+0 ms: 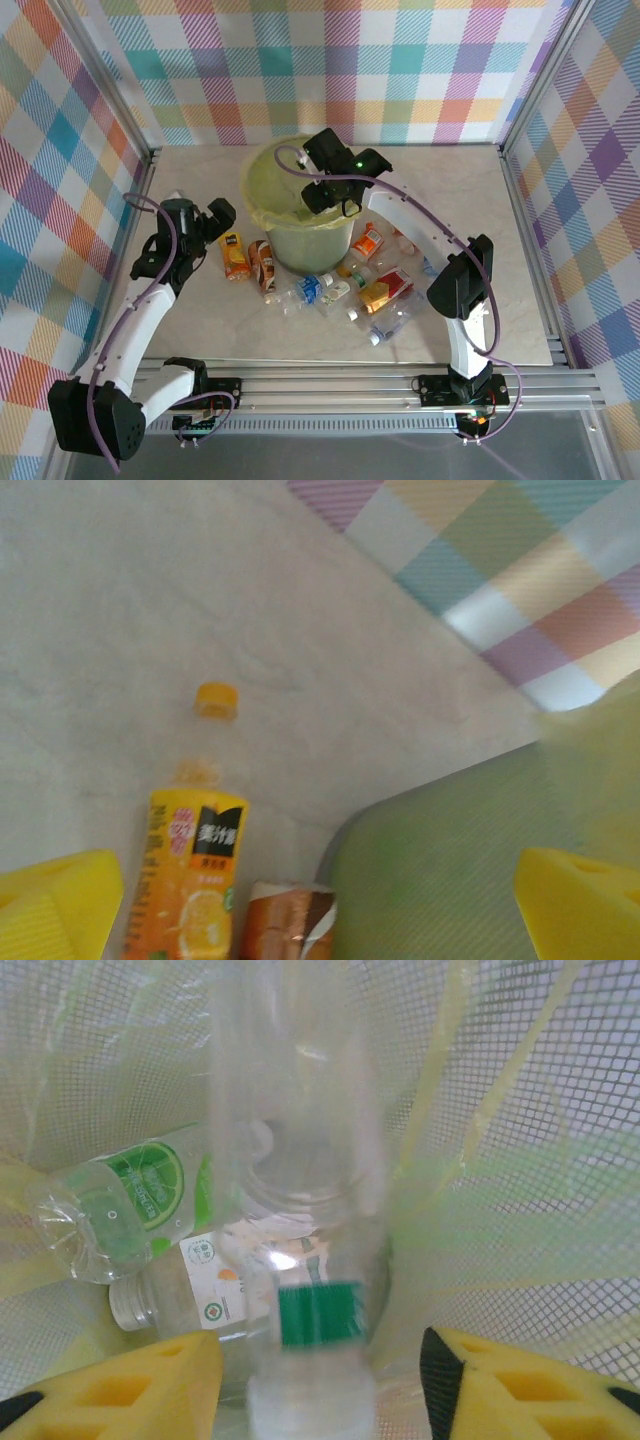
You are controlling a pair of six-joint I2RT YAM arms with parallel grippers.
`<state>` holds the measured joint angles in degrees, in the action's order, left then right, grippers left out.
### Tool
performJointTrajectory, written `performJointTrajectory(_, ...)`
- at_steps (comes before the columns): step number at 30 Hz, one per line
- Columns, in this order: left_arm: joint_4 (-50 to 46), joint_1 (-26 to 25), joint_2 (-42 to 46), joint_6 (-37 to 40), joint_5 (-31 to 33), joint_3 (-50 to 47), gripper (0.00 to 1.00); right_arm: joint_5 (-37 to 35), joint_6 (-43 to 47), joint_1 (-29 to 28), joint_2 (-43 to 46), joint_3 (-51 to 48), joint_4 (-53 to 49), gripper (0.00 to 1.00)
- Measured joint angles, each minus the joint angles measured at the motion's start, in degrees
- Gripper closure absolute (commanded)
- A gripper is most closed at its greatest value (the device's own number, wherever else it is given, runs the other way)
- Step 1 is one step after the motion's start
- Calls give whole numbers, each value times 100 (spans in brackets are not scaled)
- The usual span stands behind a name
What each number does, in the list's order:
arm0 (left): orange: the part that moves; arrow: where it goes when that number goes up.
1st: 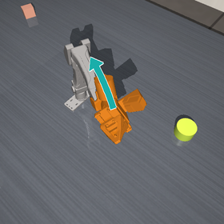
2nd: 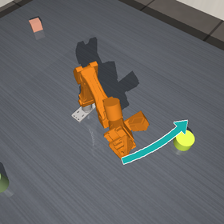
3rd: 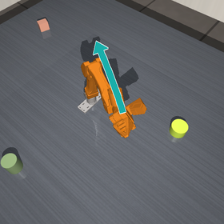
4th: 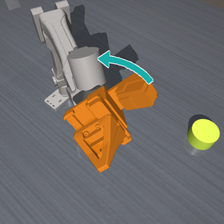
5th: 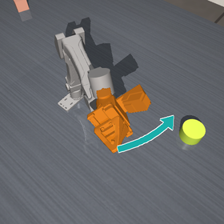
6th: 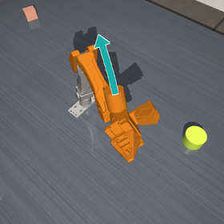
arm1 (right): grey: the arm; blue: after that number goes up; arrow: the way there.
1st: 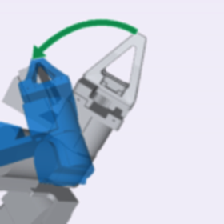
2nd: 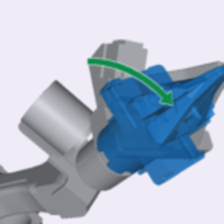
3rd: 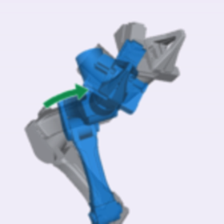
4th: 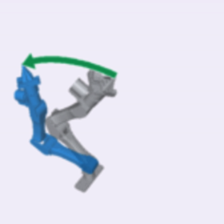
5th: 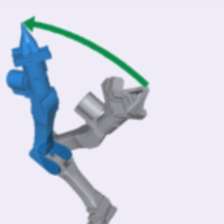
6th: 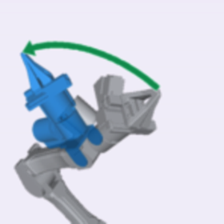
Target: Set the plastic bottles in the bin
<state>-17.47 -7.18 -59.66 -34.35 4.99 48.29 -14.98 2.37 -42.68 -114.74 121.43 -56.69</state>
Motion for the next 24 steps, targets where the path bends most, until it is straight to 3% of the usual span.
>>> performJointTrajectory(16, 590, 33, -1084, 120, -258, -535, 0, -68, -44, 0, 55, 105, -2, 22)
performJointTrajectory(24, 1104, 37, -1930, 120, -422, -590, 0, -245, -136, 0, 586, 46, 68, 9)
